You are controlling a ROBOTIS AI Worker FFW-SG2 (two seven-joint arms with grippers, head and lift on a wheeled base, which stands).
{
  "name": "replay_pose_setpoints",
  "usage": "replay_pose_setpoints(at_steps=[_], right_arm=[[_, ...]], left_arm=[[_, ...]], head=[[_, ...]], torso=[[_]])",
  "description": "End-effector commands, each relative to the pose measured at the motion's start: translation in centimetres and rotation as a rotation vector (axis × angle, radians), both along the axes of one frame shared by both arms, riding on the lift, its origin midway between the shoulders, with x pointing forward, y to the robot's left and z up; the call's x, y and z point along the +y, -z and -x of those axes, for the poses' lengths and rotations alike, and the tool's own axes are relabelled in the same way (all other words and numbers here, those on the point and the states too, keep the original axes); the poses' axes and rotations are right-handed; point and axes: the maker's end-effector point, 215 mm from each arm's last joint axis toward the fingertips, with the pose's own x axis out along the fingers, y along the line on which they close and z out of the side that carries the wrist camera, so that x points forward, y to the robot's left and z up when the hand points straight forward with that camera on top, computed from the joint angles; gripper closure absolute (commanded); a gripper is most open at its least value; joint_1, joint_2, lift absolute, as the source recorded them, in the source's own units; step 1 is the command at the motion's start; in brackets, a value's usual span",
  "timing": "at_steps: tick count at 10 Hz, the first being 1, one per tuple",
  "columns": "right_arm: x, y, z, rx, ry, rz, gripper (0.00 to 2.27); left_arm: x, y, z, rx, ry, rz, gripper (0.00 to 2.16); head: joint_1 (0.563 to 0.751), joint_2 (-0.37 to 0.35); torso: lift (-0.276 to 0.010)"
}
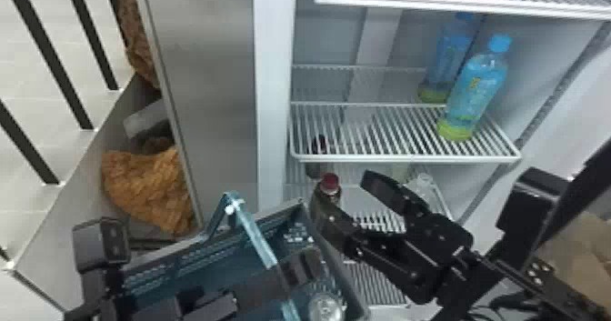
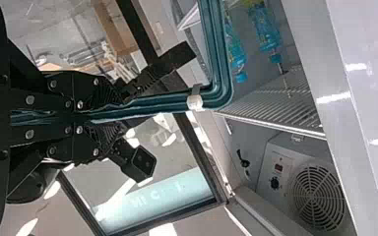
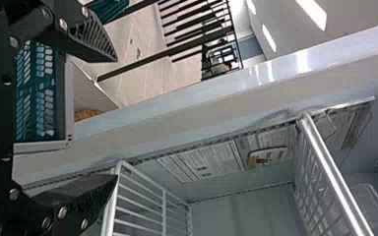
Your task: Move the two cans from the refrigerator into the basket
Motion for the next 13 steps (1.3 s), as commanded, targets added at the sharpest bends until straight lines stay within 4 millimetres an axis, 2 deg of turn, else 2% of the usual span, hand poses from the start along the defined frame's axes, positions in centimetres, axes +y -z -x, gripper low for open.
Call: replay_pose_setpoints(at_steps=[1,3,6,10,11,13], right_arm=[[-1.3,-0.3,-0.4,-0.025,0.034,0.003,0.11],[-4.9,-0.7,-0.7,-0.085,0.125,0.037,0.11],[-9.1,-1.1,-0.1,-0.159,0.226,0.051,0.12],[-13.9,0.8,2.3,-0.183,0.326,0.076,0.12],[-14.8,2.2,3.1,-0.150,0.343,0.094,0.12],[-15.9,4.1,4.7,-0.121,0.359,0.118,0.12]], left_arm=[[0.0,0.0,0.0,0.001,-0.001,0.001,1.20],[0.0,0.0,0.0,0.001,-0.001,0.001,1.20],[-0.1,0.0,0.0,0.001,0.000,0.000,1.20],[-0.3,0.3,0.3,0.007,0.010,-0.005,1.20],[-0.3,0.4,0.2,0.009,0.010,-0.006,1.20],[-0.3,0.5,0.3,0.011,0.014,-0.009,1.20]], head=[[0.695,-0.119],[0.695,-0.148],[0.695,-0.227],[0.695,-0.324],[0.695,-0.350],[0.695,-0.350]], torso=[[-0.035],[-0.035],[-0.035],[-0.035],[-0.035],[-0.035]])
